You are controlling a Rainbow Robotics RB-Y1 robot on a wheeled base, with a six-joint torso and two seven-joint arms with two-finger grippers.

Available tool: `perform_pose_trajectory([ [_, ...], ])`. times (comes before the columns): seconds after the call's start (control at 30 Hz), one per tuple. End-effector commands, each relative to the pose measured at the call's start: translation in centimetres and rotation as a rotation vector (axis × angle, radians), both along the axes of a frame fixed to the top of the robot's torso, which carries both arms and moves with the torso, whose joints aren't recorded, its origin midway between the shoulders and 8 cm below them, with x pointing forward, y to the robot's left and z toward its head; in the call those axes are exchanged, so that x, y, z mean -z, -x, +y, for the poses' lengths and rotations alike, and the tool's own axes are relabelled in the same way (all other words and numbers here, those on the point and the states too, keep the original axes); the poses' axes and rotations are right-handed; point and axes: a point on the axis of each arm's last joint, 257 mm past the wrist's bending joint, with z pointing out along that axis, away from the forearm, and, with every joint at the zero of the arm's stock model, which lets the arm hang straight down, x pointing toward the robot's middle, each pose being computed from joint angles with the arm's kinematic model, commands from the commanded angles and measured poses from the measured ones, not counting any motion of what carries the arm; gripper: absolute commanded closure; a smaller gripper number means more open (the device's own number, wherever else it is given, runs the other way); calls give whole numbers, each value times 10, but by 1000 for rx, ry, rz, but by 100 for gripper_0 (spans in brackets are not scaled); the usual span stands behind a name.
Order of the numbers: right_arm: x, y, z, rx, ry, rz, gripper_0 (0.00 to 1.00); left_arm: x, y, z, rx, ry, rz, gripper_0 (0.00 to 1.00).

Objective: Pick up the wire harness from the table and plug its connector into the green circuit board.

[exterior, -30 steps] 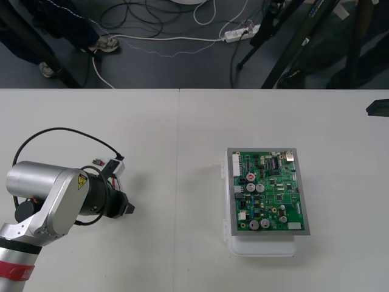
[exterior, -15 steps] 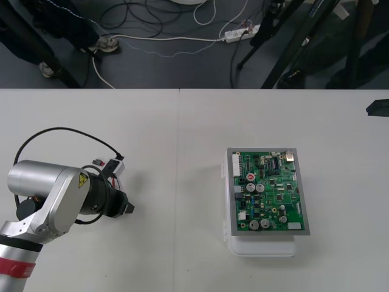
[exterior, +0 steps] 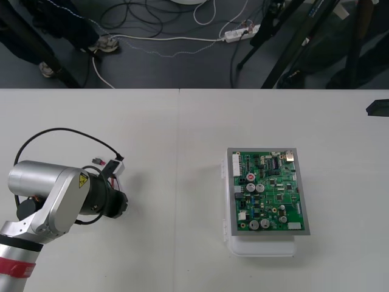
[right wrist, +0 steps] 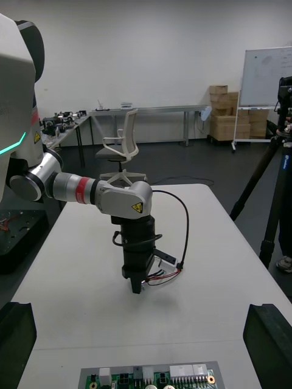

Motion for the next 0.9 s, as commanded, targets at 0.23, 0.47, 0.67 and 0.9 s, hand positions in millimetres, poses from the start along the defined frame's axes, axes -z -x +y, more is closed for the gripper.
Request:
perform_pose_trajectory([
  [0.23,-2,1,5,-23,0,-43,0,-15,-22,-16,105,-13,-85,100],
  [0.47,-2,1,5,-23,0,-43,0,-23,-26,-5,126,5,-100,100],
  [0.67,-2,1,5,-23,0,-43,0,-43,-29,1,161,58,-108,100],
  [0.9,-2,1,5,-23,0,-43,0,-92,-27,10,216,61,-153,100],
])
